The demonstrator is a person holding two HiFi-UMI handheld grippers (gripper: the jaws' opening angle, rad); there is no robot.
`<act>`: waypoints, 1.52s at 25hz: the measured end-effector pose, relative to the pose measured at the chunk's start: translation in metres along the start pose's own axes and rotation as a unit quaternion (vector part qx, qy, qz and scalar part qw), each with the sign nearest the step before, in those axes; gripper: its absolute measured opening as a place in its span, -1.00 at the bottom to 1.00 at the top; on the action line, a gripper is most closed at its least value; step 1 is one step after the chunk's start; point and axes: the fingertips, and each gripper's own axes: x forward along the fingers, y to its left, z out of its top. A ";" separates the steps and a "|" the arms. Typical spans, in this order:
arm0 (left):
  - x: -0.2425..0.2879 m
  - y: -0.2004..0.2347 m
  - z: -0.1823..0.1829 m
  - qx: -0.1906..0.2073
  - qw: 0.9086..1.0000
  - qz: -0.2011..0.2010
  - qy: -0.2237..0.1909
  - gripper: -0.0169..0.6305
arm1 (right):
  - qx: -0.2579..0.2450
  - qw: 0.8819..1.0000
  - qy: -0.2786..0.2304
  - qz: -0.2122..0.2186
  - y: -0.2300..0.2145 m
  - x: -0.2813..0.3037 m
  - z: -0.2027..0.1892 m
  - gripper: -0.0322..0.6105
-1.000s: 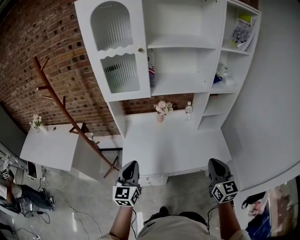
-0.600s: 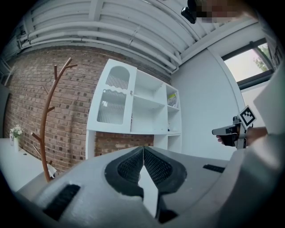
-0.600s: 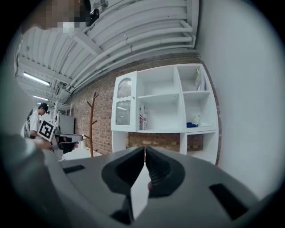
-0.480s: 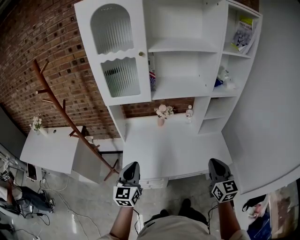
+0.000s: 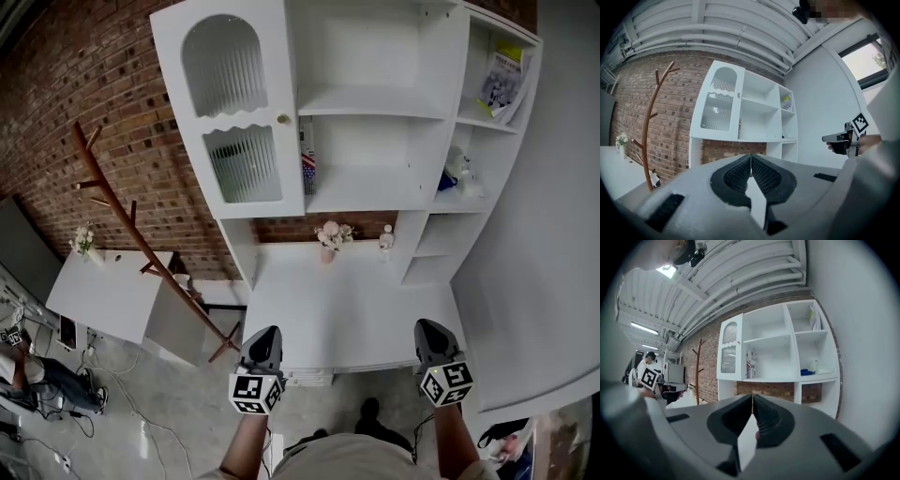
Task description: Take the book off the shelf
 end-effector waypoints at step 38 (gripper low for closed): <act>0.283 -0.021 0.135 0.051 0.987 0.152 -0.024 -0.58 | -0.004 0.984 -0.014 0.178 -0.126 0.138 0.030 -0.80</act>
